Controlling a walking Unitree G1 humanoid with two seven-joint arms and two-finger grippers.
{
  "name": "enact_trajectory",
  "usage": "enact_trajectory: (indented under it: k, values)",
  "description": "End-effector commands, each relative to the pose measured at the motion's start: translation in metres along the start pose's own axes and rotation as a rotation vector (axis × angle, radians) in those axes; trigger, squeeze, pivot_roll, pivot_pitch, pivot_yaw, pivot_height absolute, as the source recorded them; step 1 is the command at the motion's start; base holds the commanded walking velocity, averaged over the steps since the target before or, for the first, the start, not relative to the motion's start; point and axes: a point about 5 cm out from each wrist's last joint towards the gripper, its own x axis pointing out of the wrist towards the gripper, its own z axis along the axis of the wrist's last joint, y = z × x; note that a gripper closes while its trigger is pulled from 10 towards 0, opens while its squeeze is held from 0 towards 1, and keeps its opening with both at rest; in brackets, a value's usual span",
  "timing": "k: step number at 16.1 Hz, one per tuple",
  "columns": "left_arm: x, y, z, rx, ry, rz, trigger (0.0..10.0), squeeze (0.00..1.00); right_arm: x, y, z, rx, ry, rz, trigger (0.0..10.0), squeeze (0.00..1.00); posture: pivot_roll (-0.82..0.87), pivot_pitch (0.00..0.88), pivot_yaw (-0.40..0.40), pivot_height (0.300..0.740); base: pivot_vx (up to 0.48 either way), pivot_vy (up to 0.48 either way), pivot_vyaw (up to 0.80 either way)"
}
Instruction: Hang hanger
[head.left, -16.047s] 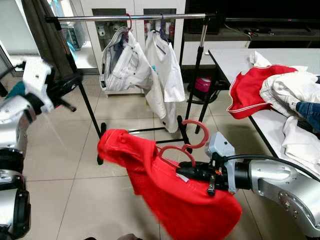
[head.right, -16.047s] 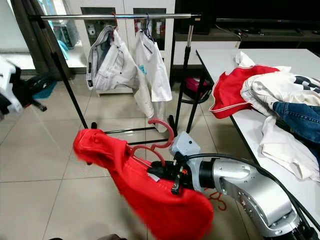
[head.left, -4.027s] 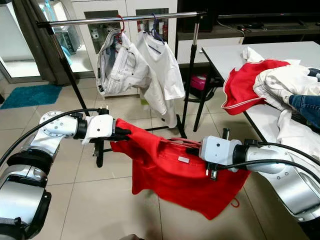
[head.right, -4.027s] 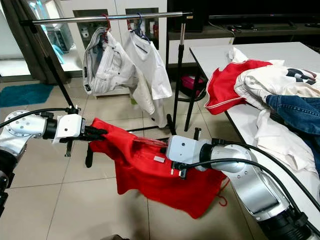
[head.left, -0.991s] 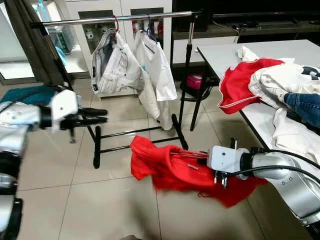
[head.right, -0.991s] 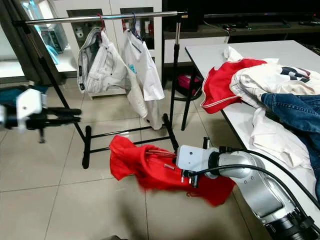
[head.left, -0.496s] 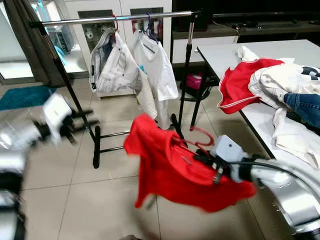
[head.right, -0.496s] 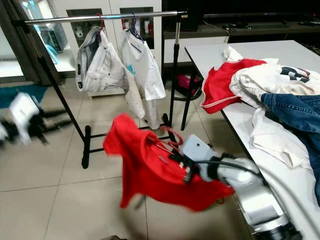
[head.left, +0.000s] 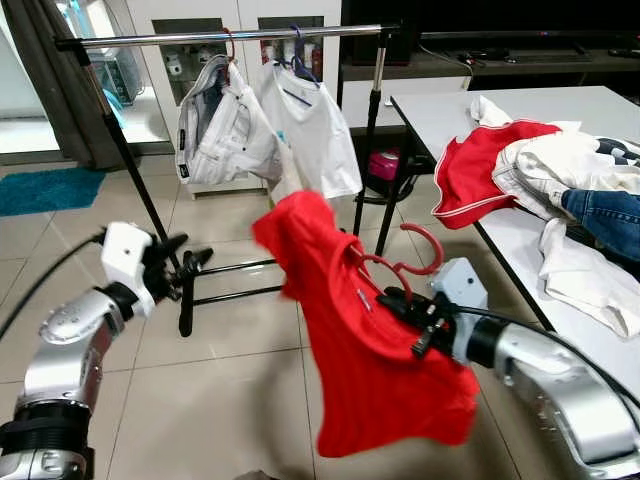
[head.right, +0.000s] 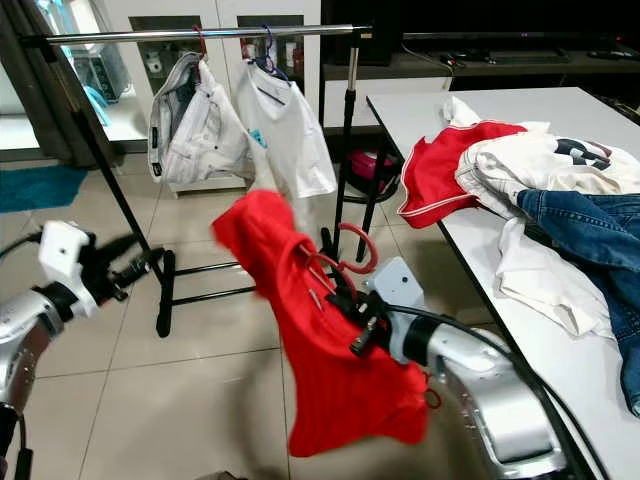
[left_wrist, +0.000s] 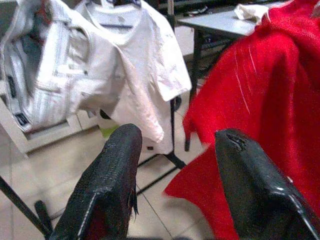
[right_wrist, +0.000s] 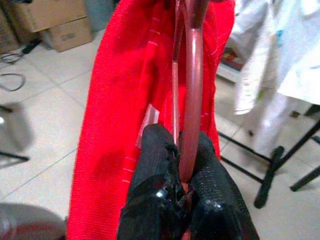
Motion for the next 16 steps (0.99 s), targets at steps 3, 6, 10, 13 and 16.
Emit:
enact_trajectory:
  k: [3, 6, 10, 13, 16]
  values:
    - [0.000, -0.013, 0.001, 0.019, 0.013, -0.035, 10.0, 1.00, -0.006, -0.004, 0.020, -0.036, -0.045, 0.031, 10.0, 0.00, -0.16, 0.000, 0.027, 0.740, 0.000, 0.000, 0.00]
    - [0.004, -0.037, 0.002, 0.003, -0.007, -0.150, 10.0, 1.00, -0.008, -0.004, 0.021, -0.023, -0.036, 0.026, 10.0, 0.00, -0.16, 0.000, 0.028, 0.740, 0.000, 0.000, 0.00]
    - [0.005, -0.036, -0.003, 0.009, 0.005, -0.058, 10.0, 1.00, -0.007, -0.003, 0.021, 0.021, -0.068, -0.004, 10.0, 0.00, -0.16, 0.000, 0.021, 0.740, 0.000, 0.000, 0.00]
    - [0.006, -0.019, 0.008, -0.159, -0.127, 0.044, 10.0, 1.00, -0.011, 0.004, 0.023, 0.060, -0.108, 0.065, 10.0, 0.00, -0.16, 0.000, 0.012, 0.740, 0.000, 0.000, 0.00]
    - [0.009, -0.020, 0.016, -0.334, -0.231, -0.040, 10.0, 1.00, -0.014, 0.008, 0.029, 0.059, -0.121, 0.140, 10.0, 0.00, -0.16, 0.000, 0.015, 0.740, 0.000, 0.000, 0.00]
